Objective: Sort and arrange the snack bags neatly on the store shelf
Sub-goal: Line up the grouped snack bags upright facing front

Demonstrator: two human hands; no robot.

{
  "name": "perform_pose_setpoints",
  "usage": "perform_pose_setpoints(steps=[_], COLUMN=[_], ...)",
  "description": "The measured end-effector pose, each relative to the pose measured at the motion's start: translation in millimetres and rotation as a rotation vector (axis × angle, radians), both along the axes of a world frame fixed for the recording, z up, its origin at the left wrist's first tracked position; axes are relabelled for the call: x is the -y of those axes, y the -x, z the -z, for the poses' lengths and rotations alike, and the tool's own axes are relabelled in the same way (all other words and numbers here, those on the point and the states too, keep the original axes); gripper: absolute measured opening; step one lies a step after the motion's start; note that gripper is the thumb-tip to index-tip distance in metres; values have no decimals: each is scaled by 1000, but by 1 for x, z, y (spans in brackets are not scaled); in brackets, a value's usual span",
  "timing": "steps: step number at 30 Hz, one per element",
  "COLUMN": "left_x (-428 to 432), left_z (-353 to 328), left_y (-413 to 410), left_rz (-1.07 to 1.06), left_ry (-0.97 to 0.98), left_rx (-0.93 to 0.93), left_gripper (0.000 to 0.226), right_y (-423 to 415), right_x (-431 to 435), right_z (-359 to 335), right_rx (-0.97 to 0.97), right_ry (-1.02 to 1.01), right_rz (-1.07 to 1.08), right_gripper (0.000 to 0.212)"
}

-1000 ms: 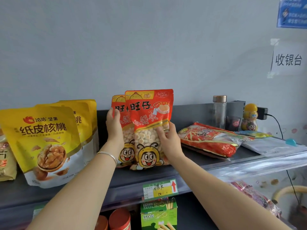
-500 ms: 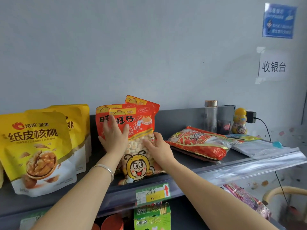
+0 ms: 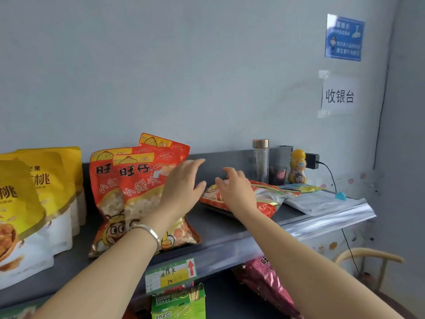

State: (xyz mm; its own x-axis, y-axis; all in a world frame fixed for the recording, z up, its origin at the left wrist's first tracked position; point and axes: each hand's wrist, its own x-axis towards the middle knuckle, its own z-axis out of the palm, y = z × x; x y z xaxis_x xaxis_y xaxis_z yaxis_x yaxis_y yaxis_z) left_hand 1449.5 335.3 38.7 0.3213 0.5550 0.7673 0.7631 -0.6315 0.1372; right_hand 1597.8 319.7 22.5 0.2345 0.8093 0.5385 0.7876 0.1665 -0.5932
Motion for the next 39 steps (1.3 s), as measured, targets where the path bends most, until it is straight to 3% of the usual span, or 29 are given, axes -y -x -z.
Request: perform_pose_setpoints(steps=[3, 5, 8, 12, 14, 16, 18, 22, 28, 31, 35, 37, 39], left_x=[-5, -14, -25, -24, -22, -18, -17, -13, 3, 11, 9, 9, 12], left_z=[13, 24, 42, 55, 57, 57, 57, 54, 36, 11, -28, -45, -61], left_y=[-38, -60, -90, -111, -116, -117, -117, -115, -119, -127, -119, -105, -84], left_rz=[80, 82, 13, 24, 16, 5, 0, 31, 216, 269, 395, 430, 409], left_ry=[239, 421, 666, 860, 864, 866, 870, 871, 717, 604, 555, 511, 421], left_rx=[-29, 1, 104, 353, 387, 413, 453, 563, 725, 830, 1147, 1227, 1277], left_gripper=[54, 55, 60, 59, 58, 57, 57, 57, 58, 70, 91, 91, 82], right_y=[-42, -66, -88, -97, -103, -107, -104, -88, -97, -111, -120, -113, -96], right_x=[6, 9, 7, -9, -17, -23, -26, -32, -21, -12, -7, -6, -8], right_z=[1, 6, 12, 15, 20, 23, 23, 20, 18, 16, 8, 2, -5], right_rx=[5, -102, -393, -855, -1123, -1253, -1326, -1270, -1386, -1510, -1574, -1567, -1525], right_ry=[52, 182, 344, 248, 190, 201, 287, 347, 128, -52, -132, -131, -159], right_rz=[188, 274, 299, 184, 69, -39, -85, -119, -131, -244, -442, -569, -678], right_gripper=[45, 45, 51, 77, 70, 54, 56, 83, 61, 60, 49, 42, 51])
